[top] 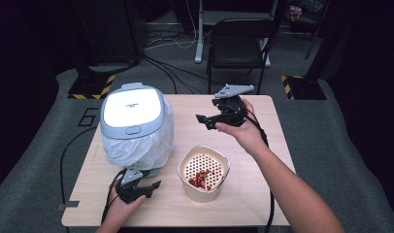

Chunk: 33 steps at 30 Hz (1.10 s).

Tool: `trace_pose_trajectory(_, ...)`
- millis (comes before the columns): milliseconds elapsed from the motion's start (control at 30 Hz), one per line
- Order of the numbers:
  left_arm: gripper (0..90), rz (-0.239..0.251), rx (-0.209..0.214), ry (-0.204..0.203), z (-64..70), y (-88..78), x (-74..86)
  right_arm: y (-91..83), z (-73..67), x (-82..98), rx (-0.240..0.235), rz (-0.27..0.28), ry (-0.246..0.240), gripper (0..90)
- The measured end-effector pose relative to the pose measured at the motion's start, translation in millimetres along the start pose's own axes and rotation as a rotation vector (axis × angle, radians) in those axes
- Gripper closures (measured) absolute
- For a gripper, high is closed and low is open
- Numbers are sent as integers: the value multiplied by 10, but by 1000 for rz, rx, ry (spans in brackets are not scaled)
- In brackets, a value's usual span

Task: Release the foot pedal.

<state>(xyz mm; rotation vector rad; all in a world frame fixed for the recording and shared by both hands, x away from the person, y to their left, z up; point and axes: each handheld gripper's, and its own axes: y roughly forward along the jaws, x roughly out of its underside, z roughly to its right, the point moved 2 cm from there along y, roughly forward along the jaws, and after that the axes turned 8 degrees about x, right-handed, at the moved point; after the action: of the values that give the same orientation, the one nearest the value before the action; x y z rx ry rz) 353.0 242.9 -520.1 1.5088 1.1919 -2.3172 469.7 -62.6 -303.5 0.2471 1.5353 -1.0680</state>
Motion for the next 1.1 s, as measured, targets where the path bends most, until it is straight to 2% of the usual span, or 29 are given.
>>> trace_pose_trajectory(133,352,-20,16,9,8,-43,14,-76,63,141,24,-5,10,193)
trace_pose_trajectory(267,352,-15,3,11,24,-101,-1,-164,115,316,51,-9,20,195)
trace_pose_trajectory(300,352,-1,-4,8,27,-114,-5,-187,125,363,54,-13,32,196)
trace_pose_trajectory(433,345,-27,-17,-10,0,-162,5,-283,198,533,82,-15,59,208)
trace_pose_trajectory(467,339,-27,-17,-10,0,-162,5,-283,198,533,82,-15,59,208)
trace_pose_trajectory(600,330,-25,-11,-43,-26,-199,12,-364,305,753,110,-19,101,215)
trace_pose_trajectory(633,327,-32,-8,-29,-39,-212,11,-376,321,804,118,-22,102,216)
trace_pose_trajectory(667,324,-42,0,-41,-37,-226,13,-386,334,857,122,-25,106,220)
trace_pose_trajectory(767,320,-49,-2,-33,-49,-238,18,-420,357,1023,130,-26,137,247)
trace_pose_trajectory(800,319,-47,-3,-48,-44,-237,20,-430,359,1081,132,-29,145,249)
trace_pose_trajectory(900,306,-64,0,-36,-58,-240,21,-458,358,1255,156,-35,169,253)
trace_pose_trajectory(1067,293,-57,-5,-66,-65,-261,15,-511,331,1531,179,-37,201,251)
trace_pose_trajectory(1100,291,-59,-6,-53,-77,-262,19,-520,323,1597,186,-45,202,251)
